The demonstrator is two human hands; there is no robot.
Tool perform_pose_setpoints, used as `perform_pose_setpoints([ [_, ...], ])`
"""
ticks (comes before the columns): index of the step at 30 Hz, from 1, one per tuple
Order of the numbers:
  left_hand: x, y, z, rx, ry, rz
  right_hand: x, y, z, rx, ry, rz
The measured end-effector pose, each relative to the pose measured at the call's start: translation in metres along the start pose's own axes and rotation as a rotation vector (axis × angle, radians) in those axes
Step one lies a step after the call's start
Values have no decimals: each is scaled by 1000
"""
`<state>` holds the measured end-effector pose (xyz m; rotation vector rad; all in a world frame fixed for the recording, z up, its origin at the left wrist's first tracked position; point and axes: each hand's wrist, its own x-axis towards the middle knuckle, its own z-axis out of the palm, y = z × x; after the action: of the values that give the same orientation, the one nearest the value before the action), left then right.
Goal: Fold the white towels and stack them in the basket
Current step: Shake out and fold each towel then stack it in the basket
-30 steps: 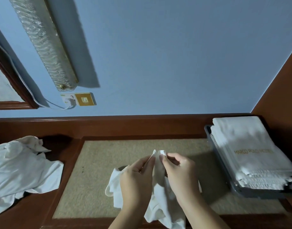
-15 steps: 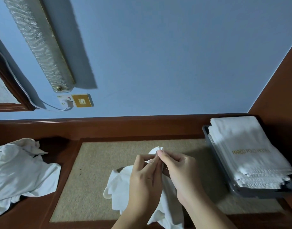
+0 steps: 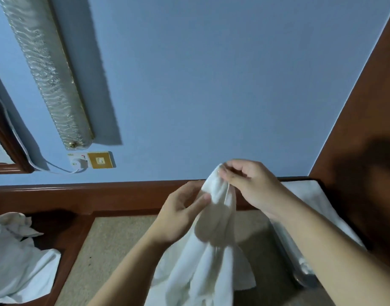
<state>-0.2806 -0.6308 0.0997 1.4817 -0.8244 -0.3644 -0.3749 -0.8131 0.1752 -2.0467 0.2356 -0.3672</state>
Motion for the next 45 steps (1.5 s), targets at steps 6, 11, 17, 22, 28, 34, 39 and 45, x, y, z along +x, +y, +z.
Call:
perform_pose_setpoints([
  [6,71,103,-4,-156,-189,138,29,-99,-71,-199,-56,-221],
  [11,98,171,-6,-301,-231,202,34,-166,-116,-191,-5,-300],
  [17,95,201,-4,-245,-272,229,29,-198,-129,-84,43,-349],
  [22,79,192,-6,-211,-311,157,17,-191,-124,-30,-33,-333],
  [28,56,152,5,-109,-404,-3,7,-184,-119,38,-114,-318],
  [34,48,130,0,-112,-8,127,1,-170,-127,104,-99,-312],
  [39,41,140,-28,575,318,435,-5,-137,-111,297,44,-309],
  [45,30,109,-38,731,131,432,0,-103,-80,97,254,-302],
])
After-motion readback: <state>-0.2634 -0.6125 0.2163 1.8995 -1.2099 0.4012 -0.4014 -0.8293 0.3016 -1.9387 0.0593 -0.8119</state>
